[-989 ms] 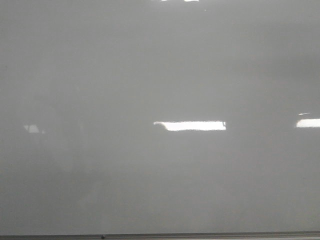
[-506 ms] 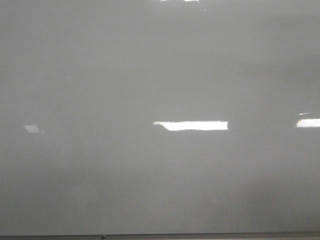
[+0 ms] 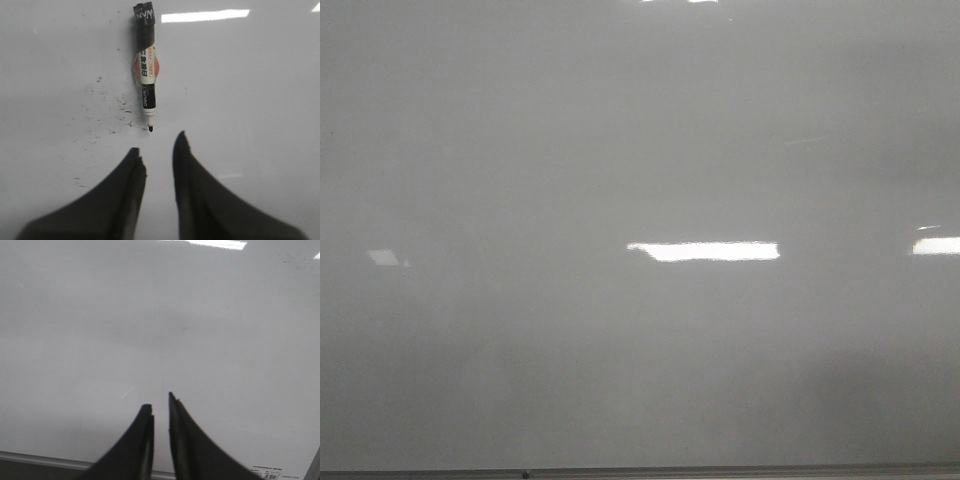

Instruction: Write number 7 on whiteboard

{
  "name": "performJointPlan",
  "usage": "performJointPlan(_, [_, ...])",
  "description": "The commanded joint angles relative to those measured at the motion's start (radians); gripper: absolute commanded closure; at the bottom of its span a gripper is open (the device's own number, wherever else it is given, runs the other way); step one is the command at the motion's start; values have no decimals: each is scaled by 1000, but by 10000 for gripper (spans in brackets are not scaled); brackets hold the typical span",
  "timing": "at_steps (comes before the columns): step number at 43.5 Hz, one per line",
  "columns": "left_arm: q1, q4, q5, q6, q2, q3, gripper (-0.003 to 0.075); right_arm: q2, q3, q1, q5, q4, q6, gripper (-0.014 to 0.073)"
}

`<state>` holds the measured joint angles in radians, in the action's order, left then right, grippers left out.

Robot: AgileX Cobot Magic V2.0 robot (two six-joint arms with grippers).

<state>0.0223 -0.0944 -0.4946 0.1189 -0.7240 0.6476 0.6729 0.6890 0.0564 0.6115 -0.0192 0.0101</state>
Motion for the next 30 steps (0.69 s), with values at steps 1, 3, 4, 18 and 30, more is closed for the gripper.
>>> performJointPlan(1, [4,-11,105,-7,-33,28,332,6,34,1,-69,-4,13,196])
performJointPlan(3, [4,-13,125,-7,-52,28,268,6,34,1,-70,-4,13,119])
performJointPlan(4, [4,-13,128,-7,-62,30,245,6,34,1,-70,-4,13,90])
performJointPlan(18, [4,-16,136,-23,-293,147,206,6,34,1,-70,-4,13,43])
performJointPlan(30, [4,-16,142,-27,-470,244,207,6,34,1,-70,-4,13,43])
